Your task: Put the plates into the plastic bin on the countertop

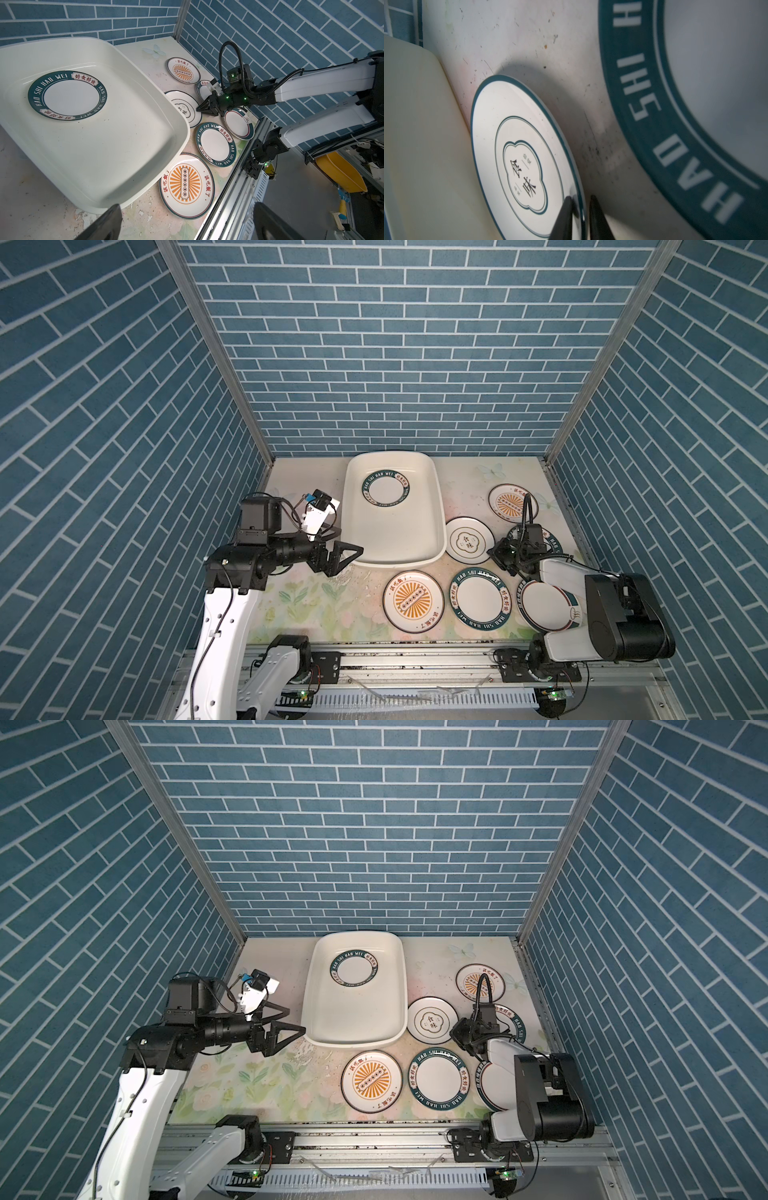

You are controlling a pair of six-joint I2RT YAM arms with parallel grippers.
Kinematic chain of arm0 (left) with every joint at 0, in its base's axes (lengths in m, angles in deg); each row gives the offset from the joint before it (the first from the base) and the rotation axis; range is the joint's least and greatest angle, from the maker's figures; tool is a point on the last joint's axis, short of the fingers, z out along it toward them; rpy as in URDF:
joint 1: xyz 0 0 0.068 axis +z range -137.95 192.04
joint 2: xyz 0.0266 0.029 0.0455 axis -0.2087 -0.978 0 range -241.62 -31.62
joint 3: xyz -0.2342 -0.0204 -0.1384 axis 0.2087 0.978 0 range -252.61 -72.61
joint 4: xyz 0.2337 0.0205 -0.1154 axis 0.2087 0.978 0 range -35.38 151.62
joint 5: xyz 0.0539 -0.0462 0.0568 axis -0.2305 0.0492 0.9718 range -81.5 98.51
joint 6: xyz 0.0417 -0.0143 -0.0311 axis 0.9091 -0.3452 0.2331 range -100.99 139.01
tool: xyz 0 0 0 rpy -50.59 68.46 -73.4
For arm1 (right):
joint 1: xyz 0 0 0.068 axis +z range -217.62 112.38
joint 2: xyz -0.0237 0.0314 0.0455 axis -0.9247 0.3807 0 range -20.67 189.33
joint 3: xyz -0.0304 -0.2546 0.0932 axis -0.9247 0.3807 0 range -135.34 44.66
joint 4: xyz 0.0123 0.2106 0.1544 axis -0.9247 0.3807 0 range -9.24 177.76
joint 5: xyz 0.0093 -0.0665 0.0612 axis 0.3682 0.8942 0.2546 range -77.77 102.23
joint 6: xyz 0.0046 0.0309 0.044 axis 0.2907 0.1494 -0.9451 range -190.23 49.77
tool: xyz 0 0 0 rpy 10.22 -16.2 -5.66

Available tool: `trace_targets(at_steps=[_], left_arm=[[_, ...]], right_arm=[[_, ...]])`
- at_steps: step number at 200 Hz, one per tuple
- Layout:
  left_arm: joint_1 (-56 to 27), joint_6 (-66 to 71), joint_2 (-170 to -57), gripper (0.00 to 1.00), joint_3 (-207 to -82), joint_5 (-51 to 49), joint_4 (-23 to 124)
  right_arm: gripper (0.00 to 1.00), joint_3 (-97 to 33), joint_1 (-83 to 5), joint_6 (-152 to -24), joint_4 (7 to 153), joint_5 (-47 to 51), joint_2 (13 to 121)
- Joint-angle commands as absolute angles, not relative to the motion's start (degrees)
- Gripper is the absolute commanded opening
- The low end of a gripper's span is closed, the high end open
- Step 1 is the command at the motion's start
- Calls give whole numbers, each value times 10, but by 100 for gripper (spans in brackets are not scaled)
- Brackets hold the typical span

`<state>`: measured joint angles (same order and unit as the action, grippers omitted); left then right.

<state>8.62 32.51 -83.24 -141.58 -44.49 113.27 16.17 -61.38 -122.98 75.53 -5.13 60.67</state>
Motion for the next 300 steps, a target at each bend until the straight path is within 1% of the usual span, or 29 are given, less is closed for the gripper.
trace_targets(at_steps=[1, 14, 76, 134, 150, 211, 300], left_arm=[[84, 319, -831, 100, -1415, -450, 1124], [84, 319, -830, 100, -1417, -451, 1124], [84, 319, -831, 100, -1422, -452, 1128], [84, 317, -833, 100, -1429, -450, 1128], [84, 316, -834, 100, -1431, -451, 1128], [84, 320, -835, 100, -1425, -448, 1126], [84, 322, -839, 100, -1437, -439, 1136]], right_arm=[[17, 168, -619, -1246, 757, -52, 597], [17, 168, -620, -1248, 754, -54, 597], [9, 171, -623, -1250, 738, -68, 592], [7, 154, -628, -1243, 756, -69, 564], [2, 147, -627, -1240, 766, -70, 559], [1, 105, -631, -1225, 799, -74, 542], [1, -7, -644, -1176, 891, -65, 514]])
